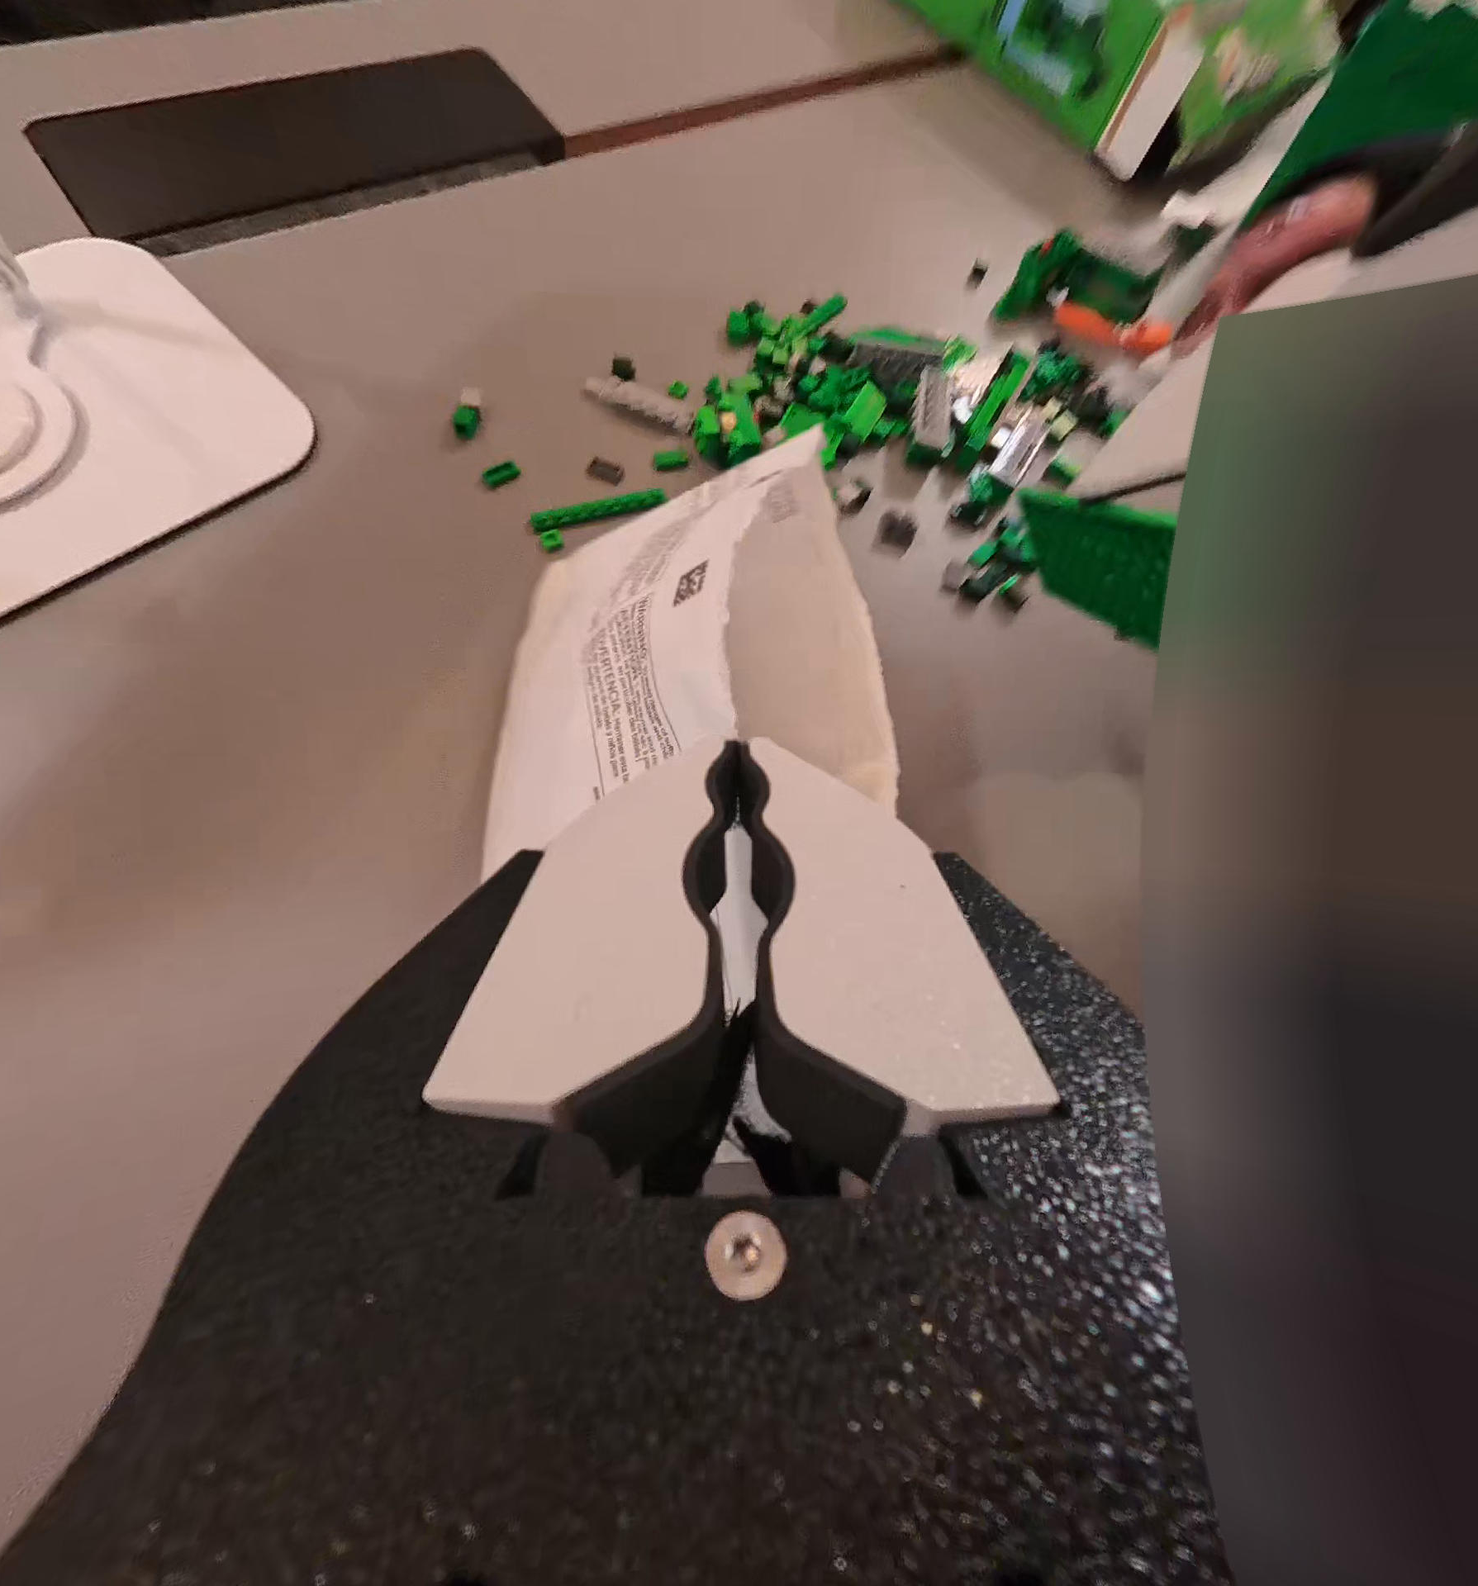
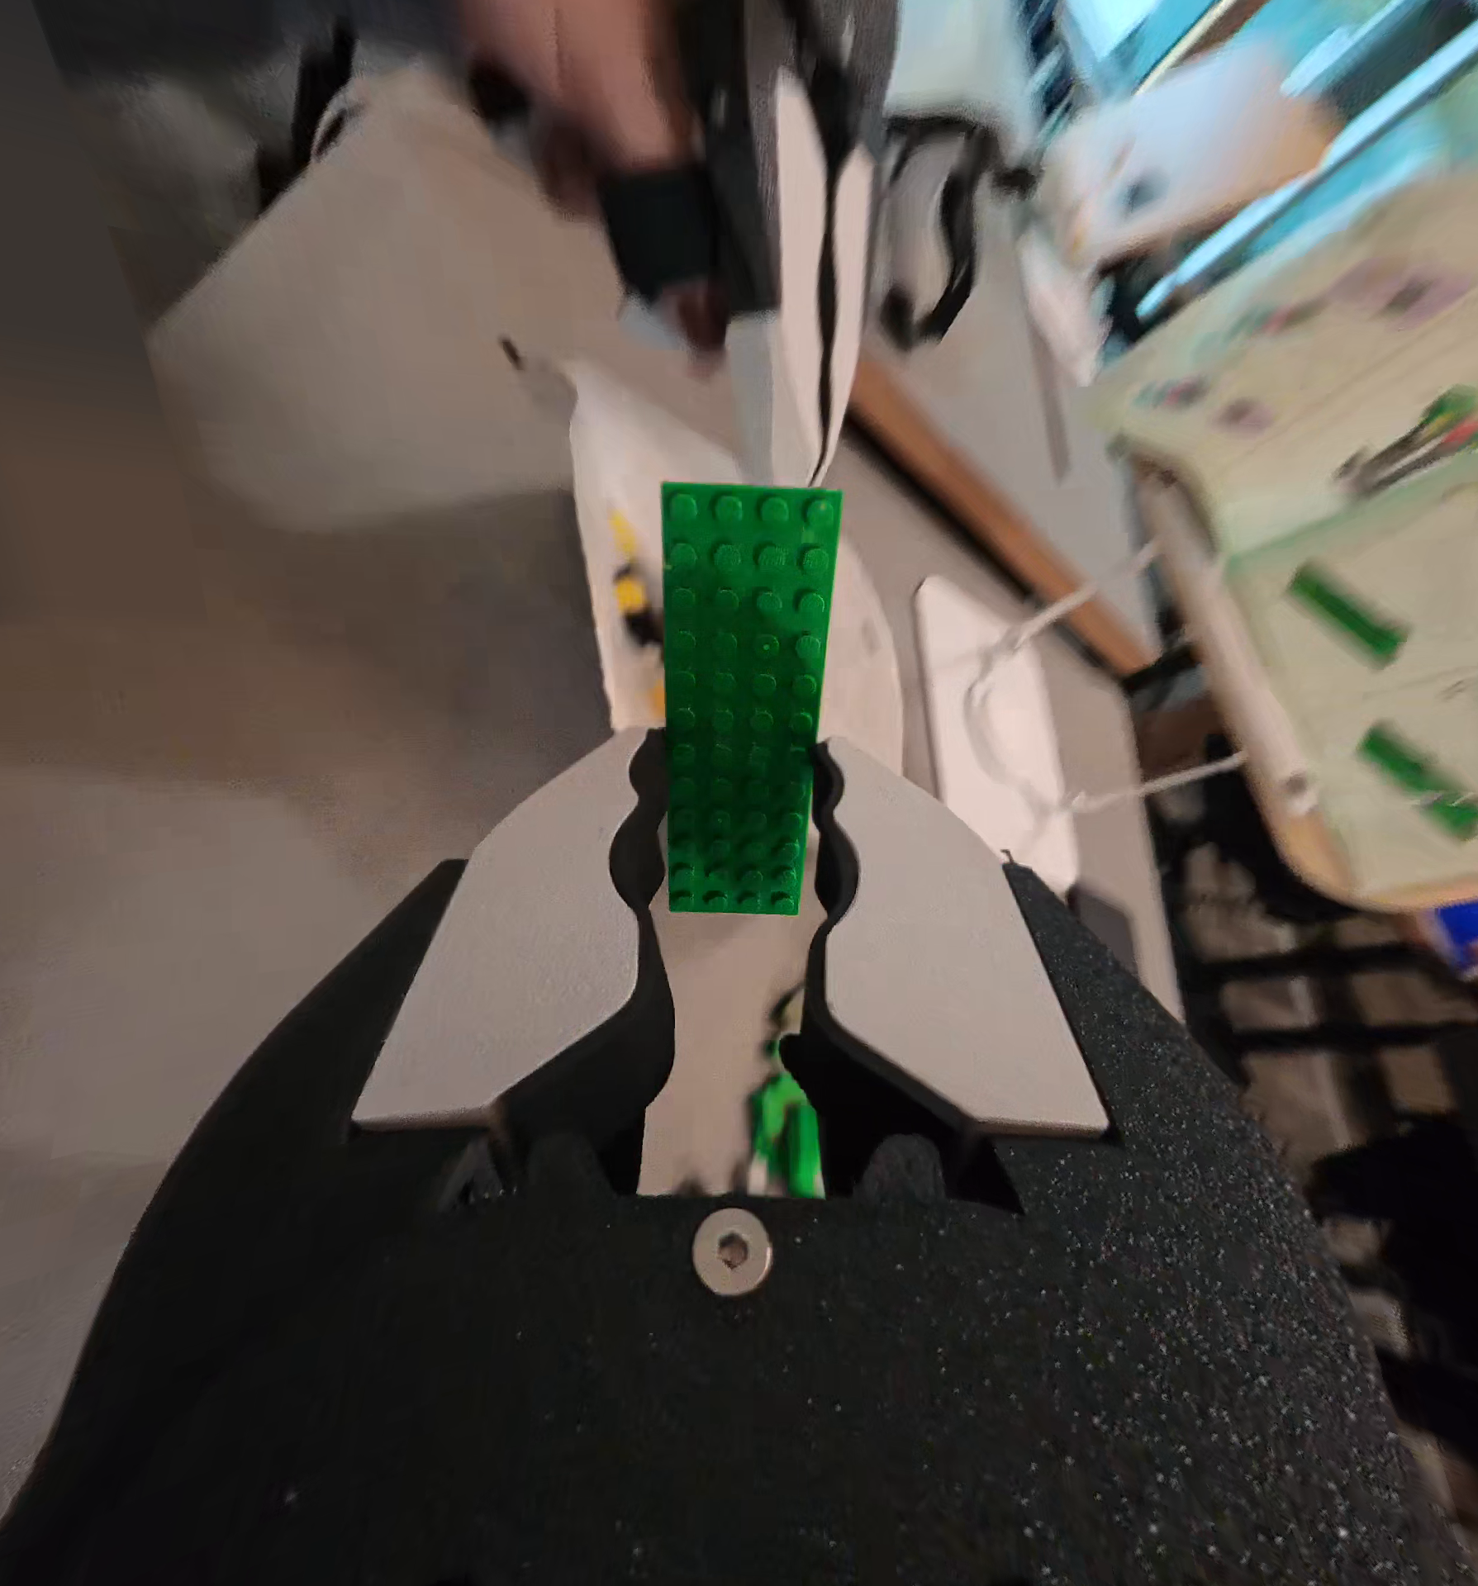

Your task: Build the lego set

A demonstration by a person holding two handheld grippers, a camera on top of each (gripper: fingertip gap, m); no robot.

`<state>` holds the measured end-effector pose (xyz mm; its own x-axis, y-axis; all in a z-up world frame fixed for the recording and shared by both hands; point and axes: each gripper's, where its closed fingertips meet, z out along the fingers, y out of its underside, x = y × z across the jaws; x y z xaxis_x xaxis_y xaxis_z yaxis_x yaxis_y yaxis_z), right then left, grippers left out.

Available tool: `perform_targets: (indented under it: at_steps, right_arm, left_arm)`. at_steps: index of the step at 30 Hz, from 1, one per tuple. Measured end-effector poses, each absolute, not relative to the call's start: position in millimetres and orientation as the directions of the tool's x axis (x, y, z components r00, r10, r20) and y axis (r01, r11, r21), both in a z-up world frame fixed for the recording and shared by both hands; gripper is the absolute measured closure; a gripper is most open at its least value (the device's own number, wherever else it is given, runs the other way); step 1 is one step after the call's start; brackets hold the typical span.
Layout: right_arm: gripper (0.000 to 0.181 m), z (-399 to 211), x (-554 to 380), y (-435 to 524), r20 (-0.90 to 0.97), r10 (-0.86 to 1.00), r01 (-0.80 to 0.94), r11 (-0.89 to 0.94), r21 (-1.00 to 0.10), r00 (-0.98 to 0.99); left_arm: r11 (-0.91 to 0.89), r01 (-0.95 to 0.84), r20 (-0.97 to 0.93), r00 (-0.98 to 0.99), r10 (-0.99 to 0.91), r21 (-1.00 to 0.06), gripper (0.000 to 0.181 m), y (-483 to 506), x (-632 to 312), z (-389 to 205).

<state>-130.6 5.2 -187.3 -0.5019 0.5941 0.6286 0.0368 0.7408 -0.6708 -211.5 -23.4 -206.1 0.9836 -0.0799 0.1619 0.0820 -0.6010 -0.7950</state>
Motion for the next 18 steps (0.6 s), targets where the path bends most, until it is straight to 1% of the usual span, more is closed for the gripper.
perform_targets:
  at_steps: [2,3,4,6,8,11,13,15,18]
  right_arm:
    - [0.149,-175,-141,-9,0.654,0.599,-0.096,0.7,-0.708,-0.462]
    - [0.149,-174,-145,-14,0.652,0.601,-0.131,0.68,-0.721,-0.463]
    - [0.149,-178,-150,-16,0.651,0.592,-0.139,0.68,-0.72,-0.476]
    - [0.149,-187,-159,-16,0.676,0.554,-0.131,0.719,-0.683,-0.487]
    - [0.149,-198,-165,-16,0.703,0.49,-0.101,0.78,-0.618,-0.516]
    - [0.149,-215,-172,-12,0.741,0.387,-0.023,0.879,-0.476,-0.549]
    - [0.149,-227,-177,-7,0.723,0.374,0.052,0.904,-0.425,-0.581]
    - [0.143,-231,-181,-6,0.704,0.393,0.084,0.899,-0.43,-0.592]
    - [0.141,-231,-184,-4,0.673,0.452,0.122,0.87,-0.478,-0.586]
  left_arm:
    - [-0.59,0.124,0.213,0.974,-0.084,-0.798,0.181,-22,-207,-200]
    - [-0.59,0.135,0.231,0.969,-0.089,-0.796,0.181,-22,-205,-198]
    - [-0.59,0.145,0.244,0.965,-0.091,-0.795,0.181,-21,-204,-197]
    - [-0.594,0.148,0.257,0.961,-0.103,-0.791,0.181,-22,-200,-197]
    - [-0.594,0.15,0.257,0.961,-0.099,-0.79,0.181,-23,-199,-197]
    - [-0.594,0.15,0.257,0.961,-0.099,-0.79,0.181,-23,-199,-197]
    - [-0.592,0.155,0.254,0.963,-0.087,-0.791,0.181,-23,-201,-198]
    - [-0.59,0.158,0.256,0.963,-0.086,-0.792,0.181,-23,-201,-199]
    - [-0.592,0.16,0.256,0.963,-0.081,-0.79,0.181,-23,-201,-202]
